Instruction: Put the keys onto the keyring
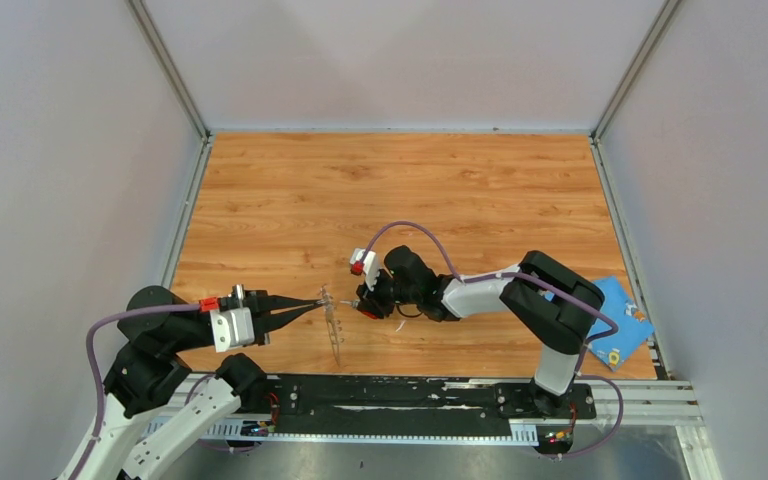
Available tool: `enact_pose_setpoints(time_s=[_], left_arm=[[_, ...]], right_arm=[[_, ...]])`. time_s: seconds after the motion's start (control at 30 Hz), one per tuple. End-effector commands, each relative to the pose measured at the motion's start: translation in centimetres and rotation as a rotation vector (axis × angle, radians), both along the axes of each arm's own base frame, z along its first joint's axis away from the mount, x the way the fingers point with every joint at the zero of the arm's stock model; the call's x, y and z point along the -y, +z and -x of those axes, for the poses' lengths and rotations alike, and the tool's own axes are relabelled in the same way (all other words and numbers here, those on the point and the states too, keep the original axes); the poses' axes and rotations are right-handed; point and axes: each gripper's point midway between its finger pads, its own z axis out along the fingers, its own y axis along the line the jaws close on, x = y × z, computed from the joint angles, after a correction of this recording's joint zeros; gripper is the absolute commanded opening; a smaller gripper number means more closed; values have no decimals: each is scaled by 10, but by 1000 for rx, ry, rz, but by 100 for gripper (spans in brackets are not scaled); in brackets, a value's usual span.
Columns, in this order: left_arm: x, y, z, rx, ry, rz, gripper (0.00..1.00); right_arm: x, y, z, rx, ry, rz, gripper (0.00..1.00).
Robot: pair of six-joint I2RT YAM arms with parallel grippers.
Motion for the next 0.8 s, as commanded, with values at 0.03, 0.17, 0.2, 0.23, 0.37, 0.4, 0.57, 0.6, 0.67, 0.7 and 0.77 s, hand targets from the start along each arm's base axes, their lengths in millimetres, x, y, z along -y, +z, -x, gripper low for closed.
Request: enact_pose_setpoints(time_s=[0.03,0.17,0.2,0.23,0.37,0.4,0.57,0.6,0.67,0.7,0.77], left_arm=[[-3,14,2,29,9,26,0],[-3,15,2,31,8,27,0],[-3,14,2,28,9,27,0],[-3,15,3,29,8,29,0],[-4,14,2,30,13,24,0],[-4,13,1,30,15,23,0],[-4,10,1,26,19,18,0],[-4,10,1,26,20,18,0],[-5,10,0,28,23,18,0],[-5,10,0,29,26,17,0],[-5,9,0,28,29,13,0]], right_arm=[[-3,-3,-7,15,-5,11,38],[-4,-5,-10,31,-15,10,34],[-4,-6,-11,35,-18,9,31],[-5,-5,-12,38,-17,6,28],[-7,-4,-10,37,-1,-6,17],[-7,-4,-10,38,1,-9,15],[-8,-2,-6,33,14,-22,10],[-8,-2,-6,32,18,-24,7],[-9,-2,-4,26,25,-27,2],[-9,-3,-3,22,30,-27,1],[-9,-5,-2,15,37,-24,0]])
